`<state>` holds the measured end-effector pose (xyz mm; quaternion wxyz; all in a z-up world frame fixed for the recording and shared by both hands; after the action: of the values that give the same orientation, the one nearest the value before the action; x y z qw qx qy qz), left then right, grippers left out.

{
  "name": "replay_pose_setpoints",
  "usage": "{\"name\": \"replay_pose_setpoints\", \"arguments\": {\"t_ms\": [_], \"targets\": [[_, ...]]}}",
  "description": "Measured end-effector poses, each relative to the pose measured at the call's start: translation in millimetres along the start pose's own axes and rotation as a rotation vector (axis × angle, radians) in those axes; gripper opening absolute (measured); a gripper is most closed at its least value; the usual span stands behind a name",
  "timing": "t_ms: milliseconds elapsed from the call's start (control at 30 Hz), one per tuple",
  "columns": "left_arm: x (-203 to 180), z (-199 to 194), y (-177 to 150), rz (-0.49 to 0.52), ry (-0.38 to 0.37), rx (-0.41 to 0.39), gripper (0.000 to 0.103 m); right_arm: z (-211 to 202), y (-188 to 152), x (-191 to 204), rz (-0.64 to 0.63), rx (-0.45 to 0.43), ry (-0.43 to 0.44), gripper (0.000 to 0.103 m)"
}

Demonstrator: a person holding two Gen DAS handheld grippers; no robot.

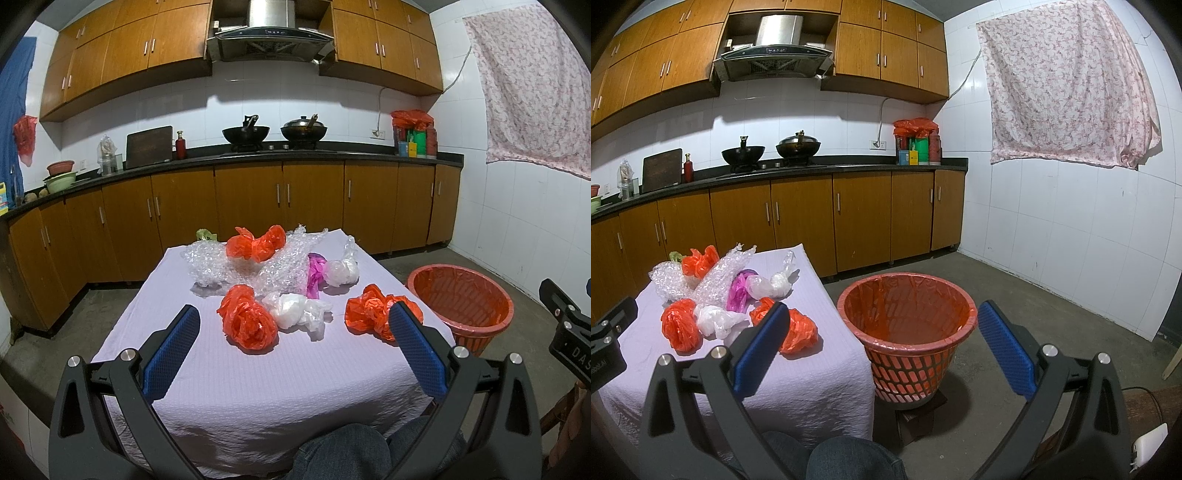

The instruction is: Collect trash

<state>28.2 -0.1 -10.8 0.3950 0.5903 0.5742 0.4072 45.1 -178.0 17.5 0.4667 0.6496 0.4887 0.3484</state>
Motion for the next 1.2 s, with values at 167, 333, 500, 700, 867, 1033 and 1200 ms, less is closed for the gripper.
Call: {"name": "replay_pose_setpoints", "arguments": {"t_ms": [167, 333, 500, 700, 867, 1033, 1200], "targets": [[0, 0, 0, 0.0, 0.0, 0.0, 0.101, 0, 0, 0, 0.001, 0.001, 0.001, 0.099], [0, 0, 0, 0.0, 0.0, 0.001, 0.101, 0, 0, 0, 0.001, 0.001, 0.0, 0.099], [0, 0, 0, 0.0, 0.0, 0.001, 0.101, 0, 0, -1, 0.0, 0.001, 0.0, 0.099], [2, 1, -1, -0.003, 0.009, 0.006, 0.101, 2, -1, 0, 0.003, 0.006, 0.002, 0.099], [8, 9, -6, -0.017, 0.04, 0.028, 0.101, 9, -4, 0, 0.015, 0.038, 0.016, 0.099], [43, 38, -24, -0.064, 0.092, 0.094, 0.101, 30, -16, -3, 0.041, 0.092, 0.051, 0.099], [63, 67, -27, -0.085, 0.123, 0.135, 0.101, 50, -24, 6, 0.034, 0.139, 0.077, 0.099]]}}
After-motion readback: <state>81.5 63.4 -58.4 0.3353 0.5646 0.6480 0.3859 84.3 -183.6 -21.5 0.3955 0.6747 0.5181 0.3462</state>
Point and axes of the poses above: each gripper's, at about its wrist camera, not at the fingertips, and z roughly the way its jaws point, x to its left, y to its top, the point moved 3 cm from there along z, roughly the way its jaws point
